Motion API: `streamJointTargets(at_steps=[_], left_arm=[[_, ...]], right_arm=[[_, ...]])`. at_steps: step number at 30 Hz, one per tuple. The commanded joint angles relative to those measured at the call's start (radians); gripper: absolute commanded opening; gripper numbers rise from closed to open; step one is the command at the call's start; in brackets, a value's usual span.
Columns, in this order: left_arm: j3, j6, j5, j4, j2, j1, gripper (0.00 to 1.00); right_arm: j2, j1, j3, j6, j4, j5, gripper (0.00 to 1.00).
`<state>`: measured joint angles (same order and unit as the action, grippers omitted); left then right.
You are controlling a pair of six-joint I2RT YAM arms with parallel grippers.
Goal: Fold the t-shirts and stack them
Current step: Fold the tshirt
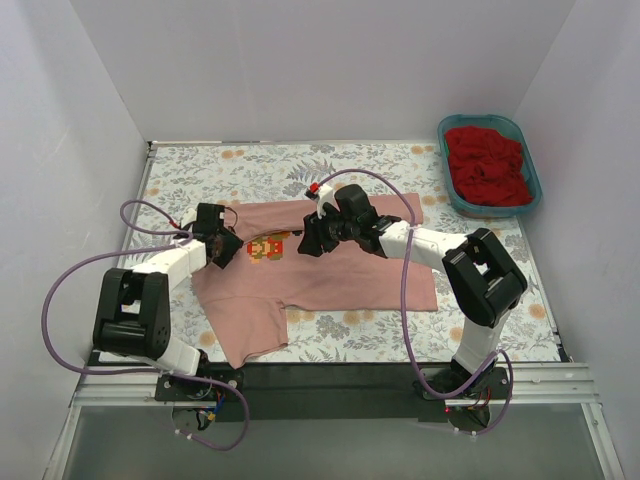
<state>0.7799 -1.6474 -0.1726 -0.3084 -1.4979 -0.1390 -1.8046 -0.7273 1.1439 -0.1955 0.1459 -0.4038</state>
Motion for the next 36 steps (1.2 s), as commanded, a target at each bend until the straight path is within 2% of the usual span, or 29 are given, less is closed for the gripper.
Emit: streamJointTargets(at_steps=[1,24,31,36], left_arm=[[0.001,-0.054,0.012,0.049,-0.01,0.009,0.39],[-0.131,-0.115,-0.035,0.204,0.034,0.036,0.37],[-0.123,-0.112,-0.016,0.232,0.011,0.038,0.24],[-0.11,-0.095,-0.019,0.212,0.042,0.039,0.0]], right_arm=[[-0.004,-0.004,0.028,0.014,0.05,-0.023,0.5],[-0.032,-0.009,0.03,0.019,0.055,-0.066,0.5],[-0.048,-0.015,0.054,0.03,0.052,-0.067,0.5],[-0.082,-0.023,0.094,0.045,0.054,-0.07,0.49]])
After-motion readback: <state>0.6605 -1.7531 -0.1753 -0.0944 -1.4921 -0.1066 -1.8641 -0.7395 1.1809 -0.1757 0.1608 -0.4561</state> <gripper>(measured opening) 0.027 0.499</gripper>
